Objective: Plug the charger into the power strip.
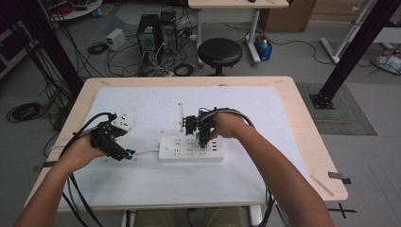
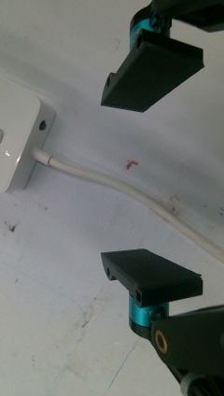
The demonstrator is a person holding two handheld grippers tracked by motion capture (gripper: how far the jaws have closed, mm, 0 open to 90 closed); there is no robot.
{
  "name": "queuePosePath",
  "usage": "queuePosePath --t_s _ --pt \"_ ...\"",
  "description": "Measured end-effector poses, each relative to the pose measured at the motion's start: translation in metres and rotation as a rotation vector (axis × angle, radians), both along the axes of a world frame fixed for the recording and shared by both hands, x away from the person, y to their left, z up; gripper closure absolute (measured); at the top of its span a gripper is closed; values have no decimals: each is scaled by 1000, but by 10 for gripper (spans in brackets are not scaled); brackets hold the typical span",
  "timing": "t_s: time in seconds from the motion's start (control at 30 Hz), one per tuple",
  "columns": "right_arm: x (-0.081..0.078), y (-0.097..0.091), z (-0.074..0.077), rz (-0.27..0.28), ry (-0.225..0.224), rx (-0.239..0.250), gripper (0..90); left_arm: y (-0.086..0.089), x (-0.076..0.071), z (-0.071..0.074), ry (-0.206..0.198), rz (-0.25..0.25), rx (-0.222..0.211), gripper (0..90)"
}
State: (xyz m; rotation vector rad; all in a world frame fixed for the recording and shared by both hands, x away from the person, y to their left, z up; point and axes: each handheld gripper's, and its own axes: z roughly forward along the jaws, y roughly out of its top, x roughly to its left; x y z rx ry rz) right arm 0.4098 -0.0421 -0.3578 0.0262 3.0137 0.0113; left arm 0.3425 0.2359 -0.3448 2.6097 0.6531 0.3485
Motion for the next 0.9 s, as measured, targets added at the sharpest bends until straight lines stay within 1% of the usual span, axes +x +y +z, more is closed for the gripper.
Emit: queuePosePath --t_s 0.03,0.1,0.13,0.17,0.23,0.27,0.37,0.4,0.47,0.53,0.57,0.67,0.7,0.73,0.8,0.87,0.9 --pt "0 0 0 -7 -1 0 625 0 0 0 0 2 -1 214" --pt "2 0 0 -9 12 -7 625 0 1 0 -3 0 0 214" --pt "4 0 -1 0 15 -12 625 1 0 0 -4 4 -3 214" --pt "3 3 -4 -3 15 -20 625 1 0 0 -4 2 0 214" --pt "3 7 -4 4 17 -32 626 1 -1 0 -2 6 -9 214" --pt "4 8 -5 12 19 -35 626 2 0 0 -2 4 -3 214" --pt "5 9 -5 -4 28 -46 626 2 1 0 -2 6 -6 214" --pt "6 10 -5 -4 29 -52 626 1 0 0 0 8 -15 214" --pt "6 10 -6 -3 35 -46 626 0 1 0 -1 5 -15 214" --pt "6 9 -6 4 30 -43 625 0 1 0 -8 3 -12 214" --pt "6 9 -7 -3 34 -41 626 0 2 -1 -2 8 -21 214" --pt "7 9 -8 9 31 -38 625 -3 3 -3 3 4 -14 214" --pt "6 9 -8 7 29 -41 625 -4 2 -3 6 4 -19 214" --pt "6 8 -8 4 29 -40 625 -5 2 -3 2 -4 -12 214" --pt "5 7 -8 -2 28 -29 625 -6 1 -3 5 -3 -14 214" --pt "6 5 -8 7 24 -14 624 -7 1 -4 5 -5 -14 214" --pt "5 5 -9 -9 24 -7 623 -8 1 -5 7 -4 -17 214"
